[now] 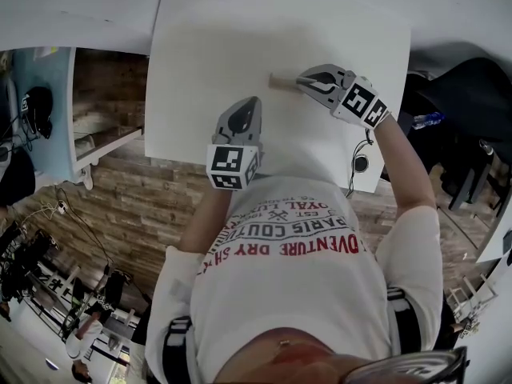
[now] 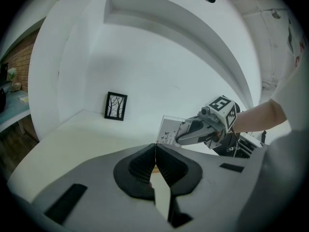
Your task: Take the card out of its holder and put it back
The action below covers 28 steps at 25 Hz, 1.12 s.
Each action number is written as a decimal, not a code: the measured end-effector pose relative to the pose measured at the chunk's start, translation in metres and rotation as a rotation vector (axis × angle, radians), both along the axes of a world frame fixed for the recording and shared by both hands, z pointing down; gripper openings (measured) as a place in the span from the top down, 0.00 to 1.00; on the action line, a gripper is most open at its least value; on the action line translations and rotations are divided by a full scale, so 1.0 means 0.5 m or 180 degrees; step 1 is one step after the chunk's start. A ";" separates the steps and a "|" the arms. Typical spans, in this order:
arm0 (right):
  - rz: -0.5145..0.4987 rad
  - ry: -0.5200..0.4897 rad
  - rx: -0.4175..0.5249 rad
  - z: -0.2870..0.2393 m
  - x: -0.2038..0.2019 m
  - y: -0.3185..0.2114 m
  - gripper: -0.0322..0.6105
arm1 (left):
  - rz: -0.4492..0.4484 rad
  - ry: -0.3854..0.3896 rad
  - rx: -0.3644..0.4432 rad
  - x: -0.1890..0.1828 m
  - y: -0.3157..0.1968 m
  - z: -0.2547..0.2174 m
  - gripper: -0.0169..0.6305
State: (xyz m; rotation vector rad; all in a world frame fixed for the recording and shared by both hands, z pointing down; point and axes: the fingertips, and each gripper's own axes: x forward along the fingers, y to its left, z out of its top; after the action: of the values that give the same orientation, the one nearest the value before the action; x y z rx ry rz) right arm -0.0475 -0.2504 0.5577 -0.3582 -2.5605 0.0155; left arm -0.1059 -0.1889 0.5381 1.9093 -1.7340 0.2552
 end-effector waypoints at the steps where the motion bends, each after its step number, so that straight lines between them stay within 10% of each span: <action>1: 0.0007 0.0007 -0.0026 0.006 0.001 -0.001 0.90 | 0.0002 -0.0003 -0.0005 0.001 -0.001 0.001 0.94; 22: 0.0240 0.0061 -0.0301 0.074 0.014 -0.018 0.89 | -0.0065 -0.0048 -0.0116 -0.008 0.009 0.018 0.94; 28: 0.0494 0.0082 -0.0332 0.077 0.011 -0.030 0.55 | -0.0047 -0.0045 -0.0126 -0.010 0.015 0.016 0.94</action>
State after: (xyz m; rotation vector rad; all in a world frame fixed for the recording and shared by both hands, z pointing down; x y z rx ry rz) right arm -0.0422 -0.2655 0.5960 -0.1962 -2.5618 0.2102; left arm -0.1106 -0.1814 0.5462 1.8700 -1.7388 0.2959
